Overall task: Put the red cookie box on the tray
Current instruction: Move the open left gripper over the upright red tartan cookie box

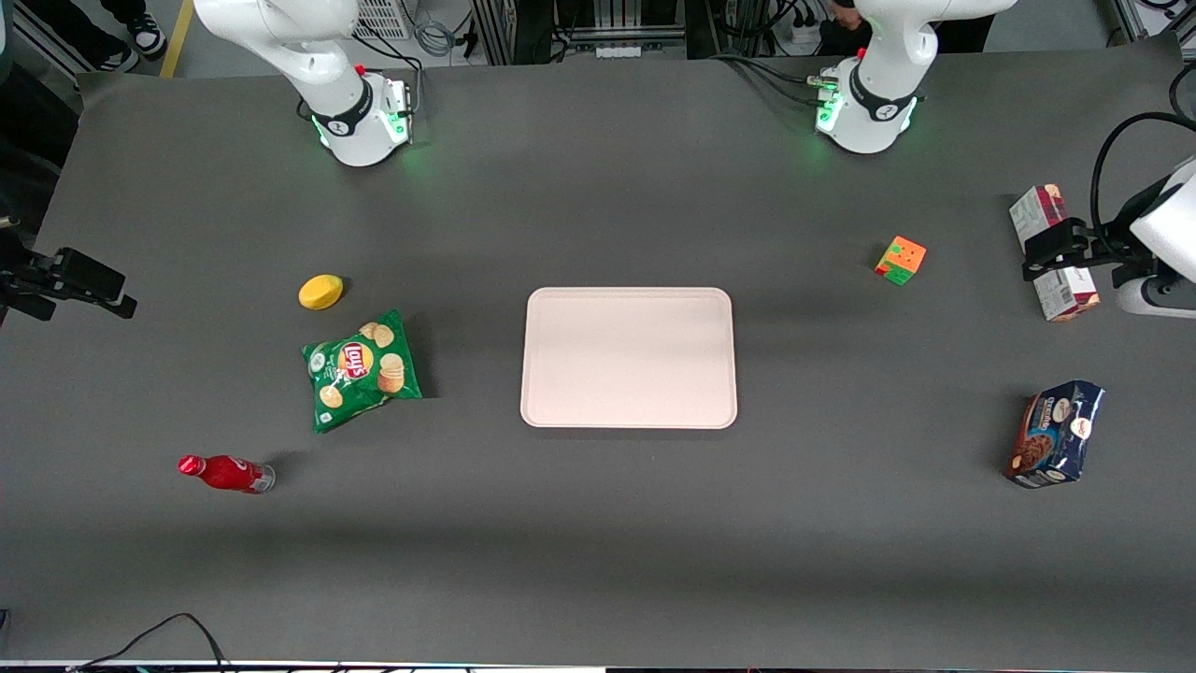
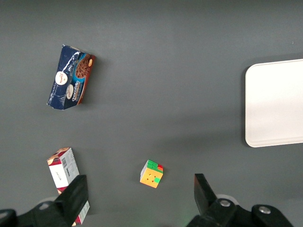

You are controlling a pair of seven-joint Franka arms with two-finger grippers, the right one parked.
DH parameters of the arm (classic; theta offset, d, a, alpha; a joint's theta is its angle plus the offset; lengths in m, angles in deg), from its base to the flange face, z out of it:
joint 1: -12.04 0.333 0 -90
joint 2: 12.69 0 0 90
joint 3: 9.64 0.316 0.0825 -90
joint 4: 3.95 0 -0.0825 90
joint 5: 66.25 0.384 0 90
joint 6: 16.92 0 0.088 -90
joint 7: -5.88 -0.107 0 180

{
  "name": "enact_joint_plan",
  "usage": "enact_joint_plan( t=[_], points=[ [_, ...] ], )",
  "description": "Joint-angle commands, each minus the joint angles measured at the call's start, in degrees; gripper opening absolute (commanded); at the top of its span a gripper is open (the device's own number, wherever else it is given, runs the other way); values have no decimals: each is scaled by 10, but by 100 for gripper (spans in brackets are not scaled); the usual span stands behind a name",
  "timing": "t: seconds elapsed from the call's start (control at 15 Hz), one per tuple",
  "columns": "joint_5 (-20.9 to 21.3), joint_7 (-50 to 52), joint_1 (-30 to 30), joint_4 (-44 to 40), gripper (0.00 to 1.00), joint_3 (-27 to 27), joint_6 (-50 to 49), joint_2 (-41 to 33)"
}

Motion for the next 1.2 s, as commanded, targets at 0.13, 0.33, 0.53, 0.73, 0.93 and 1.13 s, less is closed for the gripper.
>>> enact_joint_plan(
  t=[0.13,0.33,0.53,0.73,0.93,1.13],
  points=[
    [2,3,-1,-7,100,-1,0,3],
    [3,3,-1,-7,100,-1,0,3],
    [3,4,-1,-7,100,-1,-1,3],
    [3,5,-1,-7,100,-1,-2,3],
    [6,-6,-1,-7,100,-1,-9,2],
    [37,-27,1,-3,100,12,-10,-3]
  ],
)
